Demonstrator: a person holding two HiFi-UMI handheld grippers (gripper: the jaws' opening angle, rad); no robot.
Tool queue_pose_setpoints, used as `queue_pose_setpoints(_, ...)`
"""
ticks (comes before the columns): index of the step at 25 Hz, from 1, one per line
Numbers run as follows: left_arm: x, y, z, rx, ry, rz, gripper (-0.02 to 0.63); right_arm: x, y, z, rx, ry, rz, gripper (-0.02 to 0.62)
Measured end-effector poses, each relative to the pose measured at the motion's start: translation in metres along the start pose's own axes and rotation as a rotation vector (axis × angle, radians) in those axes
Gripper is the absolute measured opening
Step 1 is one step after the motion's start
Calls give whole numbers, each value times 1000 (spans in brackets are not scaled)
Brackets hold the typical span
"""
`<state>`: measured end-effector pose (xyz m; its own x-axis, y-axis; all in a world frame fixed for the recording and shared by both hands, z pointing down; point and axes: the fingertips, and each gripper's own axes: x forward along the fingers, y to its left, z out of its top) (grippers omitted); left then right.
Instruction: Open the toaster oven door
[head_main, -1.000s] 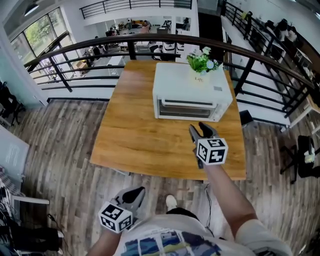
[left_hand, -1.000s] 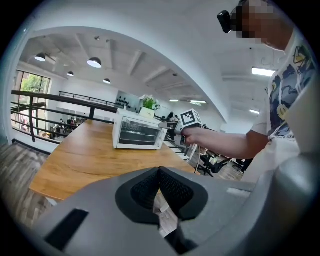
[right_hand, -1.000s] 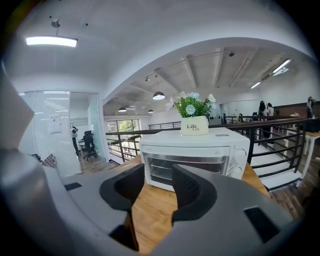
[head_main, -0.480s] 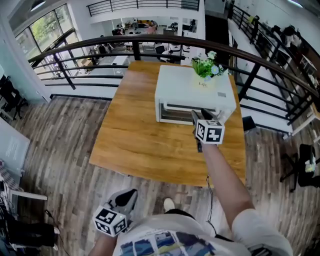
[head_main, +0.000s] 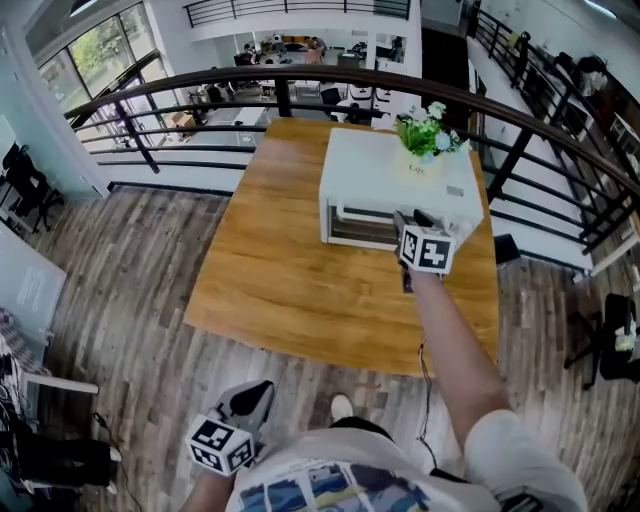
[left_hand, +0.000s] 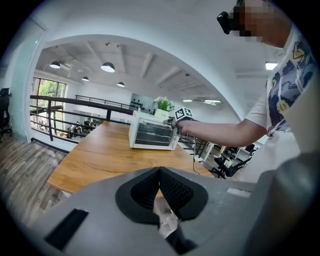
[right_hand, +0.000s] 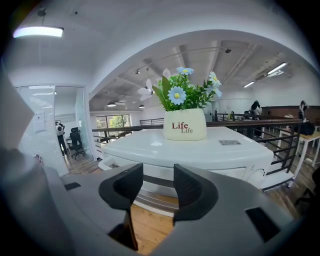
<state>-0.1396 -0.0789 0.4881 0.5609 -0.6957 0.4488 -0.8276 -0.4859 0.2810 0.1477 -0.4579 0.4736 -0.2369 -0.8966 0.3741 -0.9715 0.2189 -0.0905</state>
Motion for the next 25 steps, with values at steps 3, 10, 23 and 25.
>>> queue_pose_setpoints(3, 0, 3, 0, 9, -1, -1, 3, 5, -2, -4, 9, 9, -6, 190)
queue_pose_setpoints(10, 1, 4, -1, 4, 8, -11, 3, 9, -7, -7, 47, 46, -17, 178)
queue_pose_setpoints(23, -4, 4, -9, 7, 6, -19, 3, 7, -5, -12, 55, 61, -34, 183)
queue_pose_setpoints(25, -3, 4, -8, 7, 5, -19, 3, 7, -6, -11, 55, 56, -29, 183)
